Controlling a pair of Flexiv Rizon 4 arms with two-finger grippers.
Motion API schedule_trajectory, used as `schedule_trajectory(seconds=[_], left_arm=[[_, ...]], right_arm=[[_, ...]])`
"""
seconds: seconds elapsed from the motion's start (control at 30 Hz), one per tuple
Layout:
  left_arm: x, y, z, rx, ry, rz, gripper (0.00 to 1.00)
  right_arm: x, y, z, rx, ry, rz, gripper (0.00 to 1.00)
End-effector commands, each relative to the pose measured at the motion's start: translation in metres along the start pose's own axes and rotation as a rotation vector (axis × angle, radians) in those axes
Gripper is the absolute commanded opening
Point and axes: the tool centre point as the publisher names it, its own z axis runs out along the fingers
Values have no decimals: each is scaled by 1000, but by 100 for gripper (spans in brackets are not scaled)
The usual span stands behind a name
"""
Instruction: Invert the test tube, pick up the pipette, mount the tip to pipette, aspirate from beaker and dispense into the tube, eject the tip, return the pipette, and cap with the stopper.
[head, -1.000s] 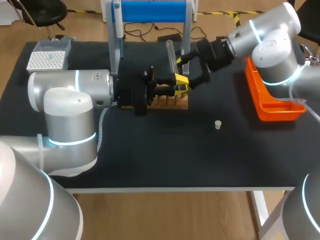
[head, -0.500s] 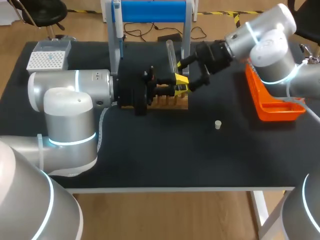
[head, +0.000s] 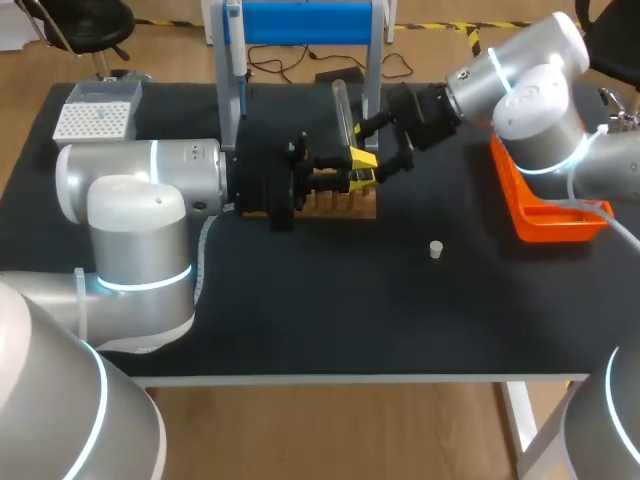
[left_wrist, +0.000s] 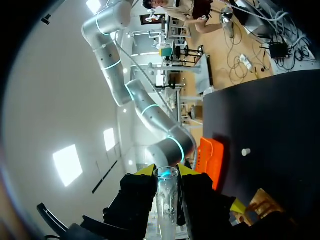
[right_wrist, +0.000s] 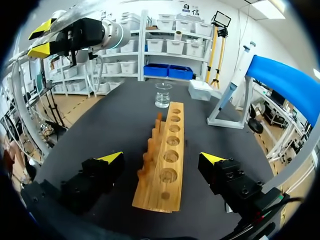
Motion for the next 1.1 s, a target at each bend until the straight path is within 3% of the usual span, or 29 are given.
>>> schedule_trajectory(seconds=[0.03,0.5,0.6,0.7,0.8,0.93,1.1], left_arm=[[0,-1,1,-5,-2,2,0],[0,-1,1,-5,-2,2,0],[0,6,1,-83,94,-141,0],[-4,24,0,-126,123,-334,0],[-20,40,-1,-112,109,-403,0],[-38,62,-1,-90,64,-573,0],[-41,74,3,-43,36,-740,0]], right_arm=[[1,1,-2,5,-13,10,100],[-1,1,-3,4,-24,14,100],[-1,1,-3,4,-24,14,100],[-1,1,-3,4,-24,14,100],[-1,1,-3,4,-24,14,100],[-1,1,-3,4,-24,14,100],[-1,1,-3,4,-24,14,100]])
